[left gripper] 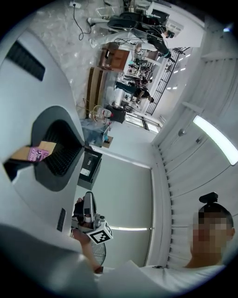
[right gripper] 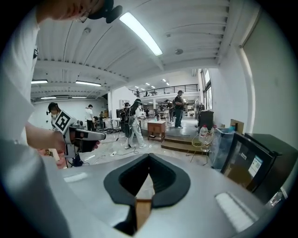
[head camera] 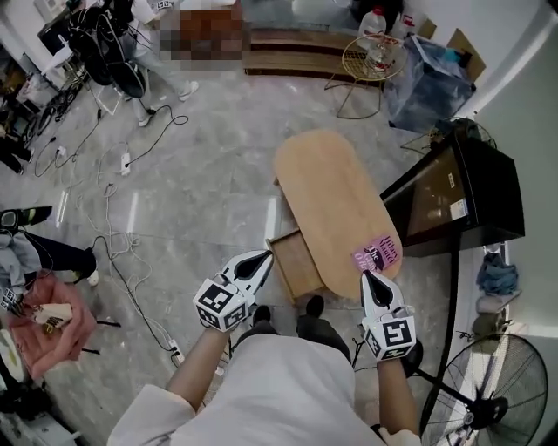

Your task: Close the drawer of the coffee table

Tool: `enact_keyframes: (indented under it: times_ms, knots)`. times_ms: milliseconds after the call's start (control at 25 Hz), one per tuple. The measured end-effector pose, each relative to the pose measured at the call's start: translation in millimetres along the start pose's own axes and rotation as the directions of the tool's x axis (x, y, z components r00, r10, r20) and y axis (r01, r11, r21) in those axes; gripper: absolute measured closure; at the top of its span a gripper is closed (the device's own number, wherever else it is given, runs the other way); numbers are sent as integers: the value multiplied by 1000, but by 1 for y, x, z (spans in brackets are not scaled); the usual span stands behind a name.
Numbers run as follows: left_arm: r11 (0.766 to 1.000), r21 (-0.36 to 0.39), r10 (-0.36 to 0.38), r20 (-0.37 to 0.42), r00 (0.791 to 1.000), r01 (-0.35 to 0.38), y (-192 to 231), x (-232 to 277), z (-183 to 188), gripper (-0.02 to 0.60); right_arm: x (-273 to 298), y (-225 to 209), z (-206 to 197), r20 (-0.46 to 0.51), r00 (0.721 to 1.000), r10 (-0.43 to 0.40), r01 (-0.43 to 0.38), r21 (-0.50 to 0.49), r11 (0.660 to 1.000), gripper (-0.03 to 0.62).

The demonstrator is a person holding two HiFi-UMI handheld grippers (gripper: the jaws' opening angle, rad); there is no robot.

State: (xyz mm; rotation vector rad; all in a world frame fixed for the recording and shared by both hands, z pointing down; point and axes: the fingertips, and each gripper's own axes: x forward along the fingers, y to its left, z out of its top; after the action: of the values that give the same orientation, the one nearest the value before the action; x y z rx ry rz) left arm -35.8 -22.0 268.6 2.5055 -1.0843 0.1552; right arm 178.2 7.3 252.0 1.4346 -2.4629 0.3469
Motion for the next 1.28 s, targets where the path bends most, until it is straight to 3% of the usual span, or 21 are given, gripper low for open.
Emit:
enact_keyframes:
  times_ms: [320, 680, 920, 1280]
  knots:
    - [991, -56, 123, -29, 992, -124, -2, 39, -35, 575, 39, -37, -45, -92, 986, 140, -136, 48, 989, 583]
    - [965, -114, 227, -85, 970, -236, 3, 70, -93, 575, 76, -49, -102, -160, 940, 303, -293, 80, 953, 583]
    - [947, -164, 260, -116, 959, -277, 16, 76, -135, 575, 96, -39, -141, -202, 906, 372, -362, 86, 928, 583]
    - [934, -226, 235, -191, 953, -276, 53, 77, -214, 575, 132, -9, -197, -266, 871, 413, -381, 166, 910, 583]
